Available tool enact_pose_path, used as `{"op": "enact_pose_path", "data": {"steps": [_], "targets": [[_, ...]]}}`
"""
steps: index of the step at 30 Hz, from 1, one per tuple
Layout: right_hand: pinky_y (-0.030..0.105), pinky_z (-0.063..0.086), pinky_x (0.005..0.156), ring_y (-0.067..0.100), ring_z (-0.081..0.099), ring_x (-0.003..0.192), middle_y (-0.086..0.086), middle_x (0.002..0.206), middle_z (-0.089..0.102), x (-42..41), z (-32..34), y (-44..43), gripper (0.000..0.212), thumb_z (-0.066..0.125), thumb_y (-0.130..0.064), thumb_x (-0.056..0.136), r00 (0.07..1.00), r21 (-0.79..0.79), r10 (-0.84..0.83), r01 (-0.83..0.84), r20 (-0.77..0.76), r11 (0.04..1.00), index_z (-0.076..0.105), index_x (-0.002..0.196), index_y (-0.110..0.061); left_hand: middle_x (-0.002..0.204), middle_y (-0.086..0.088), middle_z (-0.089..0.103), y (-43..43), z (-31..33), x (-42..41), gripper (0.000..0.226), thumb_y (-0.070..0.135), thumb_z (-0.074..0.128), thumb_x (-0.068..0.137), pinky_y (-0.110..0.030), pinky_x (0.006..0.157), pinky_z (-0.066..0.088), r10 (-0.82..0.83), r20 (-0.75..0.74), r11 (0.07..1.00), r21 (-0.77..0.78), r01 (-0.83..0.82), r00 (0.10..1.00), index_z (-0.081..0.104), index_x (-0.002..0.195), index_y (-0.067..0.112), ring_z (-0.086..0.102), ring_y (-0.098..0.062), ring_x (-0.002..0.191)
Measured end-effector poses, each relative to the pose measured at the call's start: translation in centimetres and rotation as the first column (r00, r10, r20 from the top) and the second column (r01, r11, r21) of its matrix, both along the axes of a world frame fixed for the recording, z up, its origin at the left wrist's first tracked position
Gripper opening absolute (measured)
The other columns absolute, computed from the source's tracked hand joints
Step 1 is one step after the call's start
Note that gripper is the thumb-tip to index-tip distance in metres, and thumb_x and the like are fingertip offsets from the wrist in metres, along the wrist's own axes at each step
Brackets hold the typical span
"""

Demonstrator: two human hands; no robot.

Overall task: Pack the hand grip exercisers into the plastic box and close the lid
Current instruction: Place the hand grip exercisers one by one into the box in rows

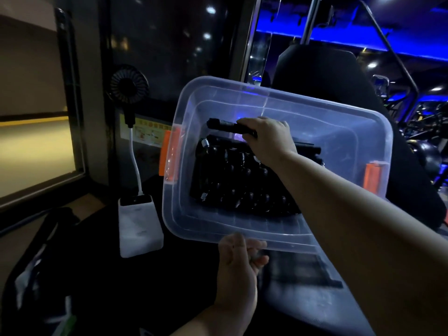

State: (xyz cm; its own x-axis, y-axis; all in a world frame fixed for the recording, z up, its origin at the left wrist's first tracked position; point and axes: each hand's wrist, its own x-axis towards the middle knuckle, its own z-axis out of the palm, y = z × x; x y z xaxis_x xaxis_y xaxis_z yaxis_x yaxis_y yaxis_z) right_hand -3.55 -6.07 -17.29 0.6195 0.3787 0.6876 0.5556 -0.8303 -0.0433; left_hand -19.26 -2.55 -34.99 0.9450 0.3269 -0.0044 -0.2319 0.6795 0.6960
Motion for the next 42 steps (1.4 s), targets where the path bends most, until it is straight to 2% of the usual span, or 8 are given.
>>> {"op": "enact_pose_path", "data": {"steps": [9, 12, 17, 24, 31, 36, 42], "targets": [[0.034, 0.028, 0.094, 0.026, 0.057, 0.109, -0.001, 0.12, 0.065, 3.3, -2.0, 2.5, 0.032, 0.056, -0.026, 0.092, 0.999, -0.006, -0.007, 0.007, -0.038, 1.0, 0.062, 0.122, -0.033, 0.071, -0.01, 0.069, -0.2, -1.1, 0.9, 0.022, 0.025, 0.04, 0.1, -0.019, 0.054, 0.05, 0.006, -0.035, 1.0, 0.0, -0.006, 0.999, 0.049, 0.092, 0.006, 0.065, -0.012, 0.061], [0.036, 0.029, 0.092, 0.025, 0.056, 0.109, -0.002, 0.116, 0.065, 4.0, -2.0, 2.6, 0.026, 0.047, -0.034, 0.097, 0.998, -0.002, -0.031, 0.031, -0.049, 1.0, 0.062, 0.119, -0.034, 0.073, -0.013, 0.069, -0.2, -1.3, 1.2, 0.024, 0.026, 0.042, 0.098, -0.02, 0.053, 0.05, 0.01, -0.027, 1.0, -0.008, -0.01, 1.0, 0.048, 0.094, 0.003, 0.067, -0.015, 0.065], [0.042, 0.027, 0.093, 0.026, 0.05, 0.111, -0.004, 0.118, 0.061, 4.3, -2.2, 2.5, 0.035, 0.029, -0.045, 0.1, 0.988, -0.074, -0.128, 0.122, -0.083, 0.99, 0.06, 0.115, -0.037, 0.072, -0.012, 0.069, -0.3, -1.7, 1.4, 0.022, 0.023, 0.041, 0.099, -0.021, 0.054, 0.05, 0.006, -0.021, 1.0, -0.002, -0.006, 1.0, 0.048, 0.093, 0.003, 0.067, -0.018, 0.067], [0.046, 0.027, 0.094, 0.025, 0.045, 0.116, -0.003, 0.118, 0.061, 3.8, -2.6, 2.4, 0.033, 0.032, -0.043, 0.098, 0.974, -0.078, -0.223, 0.22, -0.038, 0.972, 0.06, 0.114, -0.036, 0.072, -0.014, 0.069, -0.4, -1.7, 1.5, 0.02, 0.023, 0.042, 0.098, -0.021, 0.053, 0.049, 0.013, -0.026, 0.999, -0.048, -0.014, 1.0, 0.048, 0.093, 0.005, 0.067, -0.017, 0.065], [0.049, 0.024, 0.102, 0.028, 0.034, 0.129, 0.005, 0.133, 0.05, 3.0, -2.9, 2.0, 0.051, 0.041, -0.057, 0.092, 0.974, -0.011, -0.22, 0.219, -0.064, 0.976, 0.042, 0.135, -0.028, 0.072, -0.012, 0.068, -0.1, -1.5, 1.2, 0.02, 0.023, 0.041, 0.098, -0.021, 0.054, 0.05, 0.013, -0.022, 1.0, -0.025, -0.013, 1.0, 0.048, 0.092, 0.006, 0.066, -0.018, 0.067], [0.045, 0.024, 0.101, 0.027, 0.033, 0.128, 0.004, 0.132, 0.049, 1.6, -3.1, 0.3, 0.05, 0.043, -0.057, 0.091, 0.976, 0.072, -0.21, 0.213, -0.048, 0.974, 0.046, 0.132, -0.028, 0.068, -0.007, 0.066, -0.1, -1.0, 0.8, 0.02, 0.022, 0.039, 0.1, -0.018, 0.055, 0.05, 0.02, -0.019, 1.0, 0.022, -0.02, 1.0, 0.047, 0.091, 0.006, 0.062, -0.011, 0.062], [0.045, 0.027, 0.1, 0.026, 0.033, 0.126, 0.002, 0.13, 0.05, -1.3, -4.1, -4.0, 0.046, 0.041, -0.06, 0.089, 0.973, 0.109, -0.226, 0.23, -0.052, 0.967, 0.05, 0.125, -0.032, 0.067, -0.01, 0.066, 0.3, -0.1, 0.2, 0.02, 0.018, 0.039, 0.101, -0.023, 0.052, 0.051, 0.007, -0.048, 0.999, -0.037, -0.009, 0.999, 0.047, 0.107, 0.001, 0.063, -0.012, 0.057]]}}
